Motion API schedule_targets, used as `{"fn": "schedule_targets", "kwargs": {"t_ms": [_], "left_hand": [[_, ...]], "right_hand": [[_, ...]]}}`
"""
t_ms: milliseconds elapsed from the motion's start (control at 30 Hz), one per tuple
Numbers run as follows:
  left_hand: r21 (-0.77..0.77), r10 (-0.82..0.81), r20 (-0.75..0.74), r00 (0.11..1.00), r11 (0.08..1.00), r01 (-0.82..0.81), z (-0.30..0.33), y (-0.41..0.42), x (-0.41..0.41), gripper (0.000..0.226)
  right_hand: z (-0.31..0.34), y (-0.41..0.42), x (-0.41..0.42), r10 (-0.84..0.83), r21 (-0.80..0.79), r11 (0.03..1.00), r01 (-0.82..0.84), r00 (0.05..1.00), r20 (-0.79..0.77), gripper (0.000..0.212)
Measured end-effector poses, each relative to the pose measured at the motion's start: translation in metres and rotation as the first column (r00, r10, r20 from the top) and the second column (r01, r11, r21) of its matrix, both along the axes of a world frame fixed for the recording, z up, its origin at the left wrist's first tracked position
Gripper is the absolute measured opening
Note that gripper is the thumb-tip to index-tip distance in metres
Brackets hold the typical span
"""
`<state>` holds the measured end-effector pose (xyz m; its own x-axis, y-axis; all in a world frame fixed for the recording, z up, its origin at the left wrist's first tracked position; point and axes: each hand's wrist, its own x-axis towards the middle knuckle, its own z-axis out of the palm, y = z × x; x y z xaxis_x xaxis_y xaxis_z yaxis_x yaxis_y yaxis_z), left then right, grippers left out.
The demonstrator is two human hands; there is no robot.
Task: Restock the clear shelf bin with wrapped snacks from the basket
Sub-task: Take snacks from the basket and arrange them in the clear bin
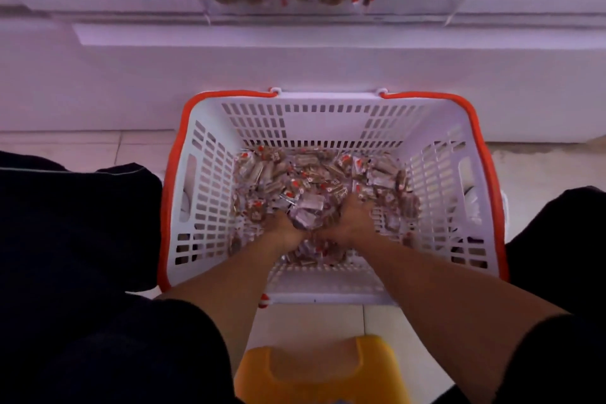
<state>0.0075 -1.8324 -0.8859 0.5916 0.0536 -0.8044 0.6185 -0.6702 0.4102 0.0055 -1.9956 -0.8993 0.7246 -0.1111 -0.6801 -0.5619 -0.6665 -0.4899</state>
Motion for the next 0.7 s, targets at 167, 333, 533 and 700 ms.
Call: {"fn": "schedule_targets", "kwargs": {"t_ms": [167,333,533,700], "left_hand": [[0.003,0.222,-0.111,0.969,0.975,-0.223,-0.012,-0.001,0.006,0.108],[-0.081,0.348,0.006,0.938,0.935,-0.346,-0.02,-0.002,0.008,0.057],[-0.165,0.478,0.004,0.878,0.866,-0.471,-0.017,-0.008,0.014,0.015],[-0.261,0.502,-0.144,0.853,0.812,-0.522,-0.01,-0.01,0.017,0.017]], "right_hand": [[-0.007,0.011,-0.001,0.13,-0.193,0.971,-0.138,0.99,-0.056,0.123],[0.0,0.003,0.01,0.198,-0.171,0.965,-0.197,0.98,-0.011,0.084],[0.015,-0.004,0.018,-0.272,0.39,0.841,0.374,0.916,-0.294,0.021],[0.02,-0.004,0.014,-0.397,0.487,0.632,0.603,0.792,-0.465,0.019]]}}
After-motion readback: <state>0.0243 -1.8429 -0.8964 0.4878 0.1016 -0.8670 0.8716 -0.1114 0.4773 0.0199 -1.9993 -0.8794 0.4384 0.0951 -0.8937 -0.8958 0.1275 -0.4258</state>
